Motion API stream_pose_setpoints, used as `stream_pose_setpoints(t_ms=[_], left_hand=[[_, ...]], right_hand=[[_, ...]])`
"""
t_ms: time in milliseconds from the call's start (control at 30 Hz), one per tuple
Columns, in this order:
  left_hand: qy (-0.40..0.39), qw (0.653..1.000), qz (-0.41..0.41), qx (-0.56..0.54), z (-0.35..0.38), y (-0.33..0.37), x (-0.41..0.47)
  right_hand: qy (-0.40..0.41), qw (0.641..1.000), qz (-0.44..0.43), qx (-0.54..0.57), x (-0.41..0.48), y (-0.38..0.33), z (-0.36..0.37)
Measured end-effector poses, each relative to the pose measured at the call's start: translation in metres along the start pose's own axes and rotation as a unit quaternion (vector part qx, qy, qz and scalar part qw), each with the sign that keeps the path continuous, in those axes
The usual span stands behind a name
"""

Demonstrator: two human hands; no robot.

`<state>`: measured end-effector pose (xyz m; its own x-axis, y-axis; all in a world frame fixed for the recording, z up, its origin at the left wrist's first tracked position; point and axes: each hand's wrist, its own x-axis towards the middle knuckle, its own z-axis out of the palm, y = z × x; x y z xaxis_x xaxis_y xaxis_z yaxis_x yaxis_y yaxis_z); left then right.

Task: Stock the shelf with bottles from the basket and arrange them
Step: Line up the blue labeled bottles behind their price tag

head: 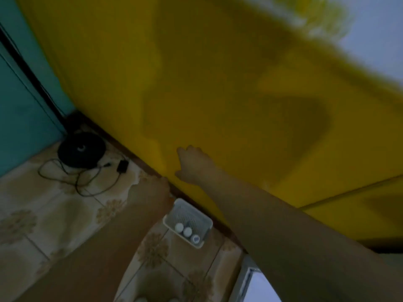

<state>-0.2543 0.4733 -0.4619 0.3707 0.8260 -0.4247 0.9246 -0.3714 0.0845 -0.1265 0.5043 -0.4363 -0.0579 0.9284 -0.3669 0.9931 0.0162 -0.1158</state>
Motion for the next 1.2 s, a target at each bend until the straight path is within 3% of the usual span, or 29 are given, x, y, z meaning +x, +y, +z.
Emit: stream_pose_setpoints(t_ms=[333,633,1000,1200], left_hand=[[0.067,0.997,0.023,0.006,-0.172,0.022,-0.191],[0.116,0.985,0.11,0.058,-0.243,0.067,-0.357],[0.226,0.926,0.301,0.017,-0.301,0.247,-0.532],[0.198,0.887,0.416,-0.023,-0.277,0.397,-0.625]], right_hand=[[0.035,0.997,0.042,-0.06,-0.186,-0.056,-0.186],[0.091,0.985,0.123,-0.083,-0.398,-0.086,-0.261],[0.196,0.939,0.277,-0.058,-0.677,-0.02,-0.307],[0.228,0.898,0.372,-0.055,-0.832,0.062,-0.274]])
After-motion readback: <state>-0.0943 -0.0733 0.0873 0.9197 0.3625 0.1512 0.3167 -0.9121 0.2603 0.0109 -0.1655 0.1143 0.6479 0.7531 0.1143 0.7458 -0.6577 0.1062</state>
